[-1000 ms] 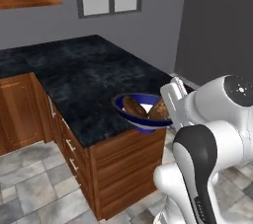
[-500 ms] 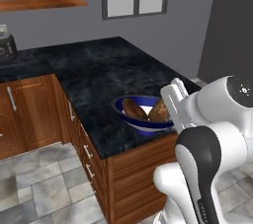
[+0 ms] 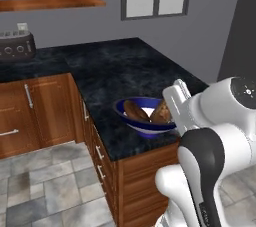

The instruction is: Pick up the heated bread from the toaster oven and place it in the bowl. Then move the bread bowl to the dining counter.

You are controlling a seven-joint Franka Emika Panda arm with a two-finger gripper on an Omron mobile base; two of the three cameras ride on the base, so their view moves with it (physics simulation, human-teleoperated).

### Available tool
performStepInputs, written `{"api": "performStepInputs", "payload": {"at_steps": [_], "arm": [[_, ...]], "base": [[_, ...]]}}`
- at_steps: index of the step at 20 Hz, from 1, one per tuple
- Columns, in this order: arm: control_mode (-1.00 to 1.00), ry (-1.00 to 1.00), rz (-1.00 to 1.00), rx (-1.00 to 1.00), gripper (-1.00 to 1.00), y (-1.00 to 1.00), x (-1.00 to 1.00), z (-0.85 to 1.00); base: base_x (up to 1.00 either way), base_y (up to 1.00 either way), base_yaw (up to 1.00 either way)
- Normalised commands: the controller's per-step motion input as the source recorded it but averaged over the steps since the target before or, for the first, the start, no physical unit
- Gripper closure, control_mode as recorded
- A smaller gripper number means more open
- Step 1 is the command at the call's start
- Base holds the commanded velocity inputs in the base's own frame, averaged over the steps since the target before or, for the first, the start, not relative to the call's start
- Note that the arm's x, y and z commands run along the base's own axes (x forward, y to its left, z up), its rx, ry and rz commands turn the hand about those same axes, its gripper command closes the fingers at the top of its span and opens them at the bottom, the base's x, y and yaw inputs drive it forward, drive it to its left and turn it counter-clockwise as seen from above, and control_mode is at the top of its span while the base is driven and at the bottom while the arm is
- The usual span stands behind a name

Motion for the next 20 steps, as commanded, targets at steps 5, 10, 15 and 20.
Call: {"api": "performStepInputs", "payload": {"at_steps": [5, 10, 15, 20], "arm": [[-1.0, 0.0, 0.01, 0.0, 1.0, -0.42, 0.31, -0.01], [-1.0, 0.0, 0.01, -0.01, 1.0, -0.63, 0.87, -0.16], [-1.0, 0.0, 0.01, -0.1, 1.0, -0.4, 1.0, -0.44], [-1.0, 0.0, 0.0, -0.08, 1.0, -0.09, 1.0, -0.52]], "base": [[0.21, -0.19, 0.0], [0.0, 0.0, 0.0], [0.0, 0.0, 0.0], [0.0, 0.0, 0.0]]}}
